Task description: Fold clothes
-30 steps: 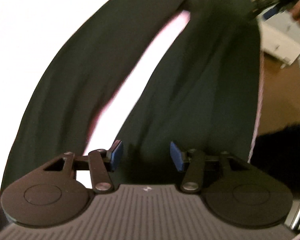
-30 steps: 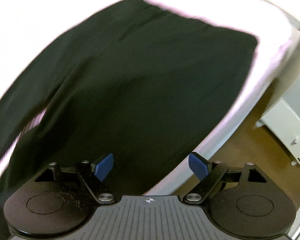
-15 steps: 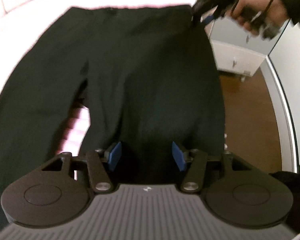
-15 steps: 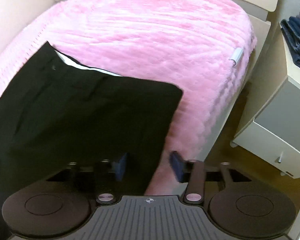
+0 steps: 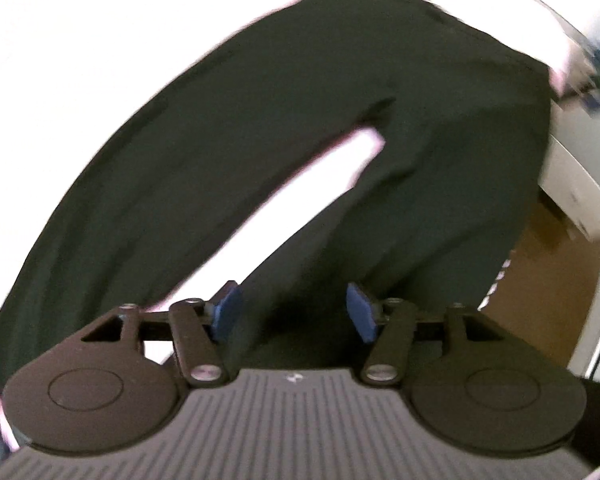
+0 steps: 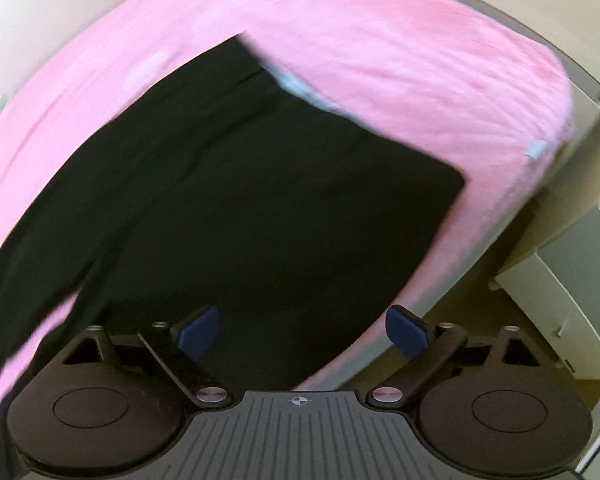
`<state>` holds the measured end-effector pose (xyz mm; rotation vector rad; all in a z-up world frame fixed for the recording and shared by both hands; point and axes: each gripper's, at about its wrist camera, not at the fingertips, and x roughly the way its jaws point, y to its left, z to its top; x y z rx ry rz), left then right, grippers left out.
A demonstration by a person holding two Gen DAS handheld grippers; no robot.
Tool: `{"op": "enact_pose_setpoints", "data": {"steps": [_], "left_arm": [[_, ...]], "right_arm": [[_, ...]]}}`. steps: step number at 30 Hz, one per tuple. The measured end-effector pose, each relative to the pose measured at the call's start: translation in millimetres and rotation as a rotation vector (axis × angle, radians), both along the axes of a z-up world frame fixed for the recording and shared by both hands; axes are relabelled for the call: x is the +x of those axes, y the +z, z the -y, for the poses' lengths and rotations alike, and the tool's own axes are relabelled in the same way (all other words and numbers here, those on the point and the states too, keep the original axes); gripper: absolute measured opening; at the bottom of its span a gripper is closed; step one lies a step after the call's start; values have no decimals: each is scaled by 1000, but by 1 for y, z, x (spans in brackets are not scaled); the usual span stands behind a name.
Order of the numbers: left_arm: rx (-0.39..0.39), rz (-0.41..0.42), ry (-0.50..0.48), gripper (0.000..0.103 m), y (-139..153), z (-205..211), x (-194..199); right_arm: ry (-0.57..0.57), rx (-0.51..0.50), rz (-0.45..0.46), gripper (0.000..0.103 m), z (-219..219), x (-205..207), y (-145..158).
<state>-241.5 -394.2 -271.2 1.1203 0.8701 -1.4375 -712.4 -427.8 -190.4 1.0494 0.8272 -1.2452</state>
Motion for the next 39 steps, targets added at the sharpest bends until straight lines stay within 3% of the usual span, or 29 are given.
{"op": "enact_pose_setpoints", "data": {"steps": [4,8,13,20,31,39], "left_arm": [[19,-6,192,76,23,-42,43],[51,9,282,89,37,-79,72],[47,50,334,93,54,-124,95],[-54,82,433,98,73,-149,118],[-99,71,473,98,95,-162,140],[-90,104,426,98,90,-165,127]], "right_arm": [[124,20,-51,94,-30,43,30],[198,33,-86,94,-58,78,55],[270,-19,-143,94,-75,117,76],[434,-39,-209,95,-100,159,90],[566,-27,-253,95,-116,199,83],[656,9,-243,95,-116,215,73]]}}
